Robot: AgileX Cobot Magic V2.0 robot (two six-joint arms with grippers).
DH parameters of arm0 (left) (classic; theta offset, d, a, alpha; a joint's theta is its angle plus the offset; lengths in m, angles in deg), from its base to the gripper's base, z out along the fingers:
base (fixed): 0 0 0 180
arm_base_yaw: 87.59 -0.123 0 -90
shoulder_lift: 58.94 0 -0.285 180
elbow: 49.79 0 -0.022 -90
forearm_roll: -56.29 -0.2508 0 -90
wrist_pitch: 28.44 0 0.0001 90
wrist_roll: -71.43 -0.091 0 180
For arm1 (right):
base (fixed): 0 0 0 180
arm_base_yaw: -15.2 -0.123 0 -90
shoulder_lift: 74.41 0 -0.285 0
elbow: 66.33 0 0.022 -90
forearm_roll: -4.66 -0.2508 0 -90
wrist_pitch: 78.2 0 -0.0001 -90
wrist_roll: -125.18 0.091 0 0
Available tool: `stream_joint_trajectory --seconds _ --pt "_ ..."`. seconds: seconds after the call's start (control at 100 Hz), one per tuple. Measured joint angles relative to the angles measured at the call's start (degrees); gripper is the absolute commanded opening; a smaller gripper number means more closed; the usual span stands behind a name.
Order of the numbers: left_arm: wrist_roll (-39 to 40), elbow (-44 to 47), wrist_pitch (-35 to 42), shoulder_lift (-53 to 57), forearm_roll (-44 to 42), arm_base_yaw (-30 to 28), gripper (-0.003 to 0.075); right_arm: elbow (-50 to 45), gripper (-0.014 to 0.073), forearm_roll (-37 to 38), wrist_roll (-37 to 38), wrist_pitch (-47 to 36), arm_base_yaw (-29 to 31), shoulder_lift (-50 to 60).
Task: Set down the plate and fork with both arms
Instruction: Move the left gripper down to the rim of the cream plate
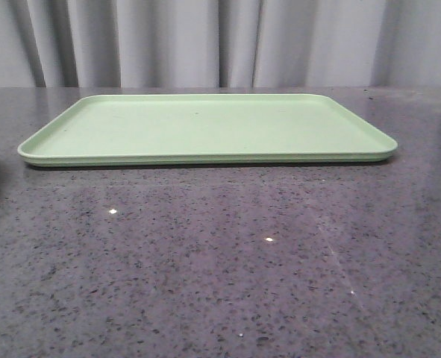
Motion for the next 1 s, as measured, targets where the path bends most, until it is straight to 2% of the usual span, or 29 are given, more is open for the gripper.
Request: stream_joint_trajectory --seconds 0.07,0.15,0.68,0.89,1.0 --pt "0.00 0.00 0.29 0.00 -0.24 0.00 0.0381 0.00 0.0426 -0.08 0.00 0.23 0.00 0.00" --pt "0.00 0.00 0.29 0.00 -0.47 0.00 0.0440 0.00 0.0446 -0.13 0.00 -0.14 0.00 0.00" --pt "0.00 -0.56 -0.20 -0.13 -2.86 -0.49 0.0440 0.00 0.0446 -0.22 0.00 -1.80 0.00 0.00" --pt "0.00 -3.71 -6.48 -1.75 -3.82 -7.05 0.0441 0.00 0.0446 -0.26 0.00 -1.80 0.00 0.00" --pt "0.00 -4.80 -7.36 -3.12 -4.46 -10.71 0.0441 0.00 0.0446 -0.26 0.00 -1.80 0.00 0.00"
